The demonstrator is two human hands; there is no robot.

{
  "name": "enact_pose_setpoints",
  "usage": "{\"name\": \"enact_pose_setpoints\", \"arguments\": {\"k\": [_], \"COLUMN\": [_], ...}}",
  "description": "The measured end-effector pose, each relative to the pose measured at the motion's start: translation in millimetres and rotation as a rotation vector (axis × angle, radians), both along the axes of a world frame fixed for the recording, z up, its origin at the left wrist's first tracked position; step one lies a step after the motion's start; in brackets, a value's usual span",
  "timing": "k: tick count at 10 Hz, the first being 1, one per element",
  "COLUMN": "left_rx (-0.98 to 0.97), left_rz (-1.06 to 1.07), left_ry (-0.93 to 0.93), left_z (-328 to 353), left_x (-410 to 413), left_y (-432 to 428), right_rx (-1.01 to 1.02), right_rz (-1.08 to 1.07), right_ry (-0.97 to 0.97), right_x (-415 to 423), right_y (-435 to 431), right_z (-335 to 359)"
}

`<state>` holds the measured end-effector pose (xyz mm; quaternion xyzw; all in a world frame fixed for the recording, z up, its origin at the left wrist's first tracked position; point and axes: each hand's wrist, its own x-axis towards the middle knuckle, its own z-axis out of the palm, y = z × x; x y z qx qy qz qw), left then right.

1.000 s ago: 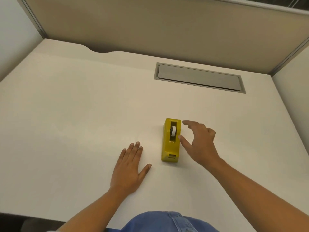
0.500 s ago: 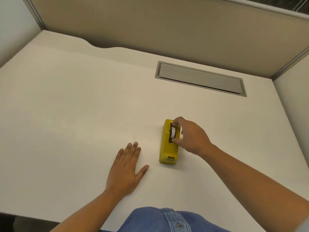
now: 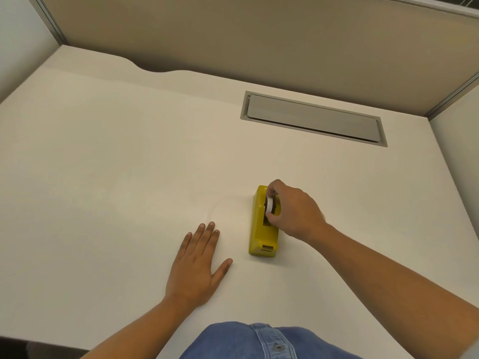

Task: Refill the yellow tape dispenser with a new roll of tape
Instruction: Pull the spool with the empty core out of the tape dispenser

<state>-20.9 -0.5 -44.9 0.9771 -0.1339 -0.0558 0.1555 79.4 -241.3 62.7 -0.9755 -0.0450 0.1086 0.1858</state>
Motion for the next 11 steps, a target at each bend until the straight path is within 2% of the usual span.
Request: {"name": "enact_pose_setpoints", "arguments": {"k": [5,11], "left_rx": [0.001,-0.008], "left_rz": [0.001,0.007], "left_ry": [0.013,-0.005], "left_z": [1.0,-1.2], "left_x": [0.2,-0.1], "left_y": [-0.9,-0.4], "right_rx": [0.131,0.14], "right_rz": [0.012,0.007], "right_ry": [-0.017,-0.033], "right_x": [-2.5,-14.1], "right_y": [0.0,-1.6], "right_z": [1.5,6.7]}}
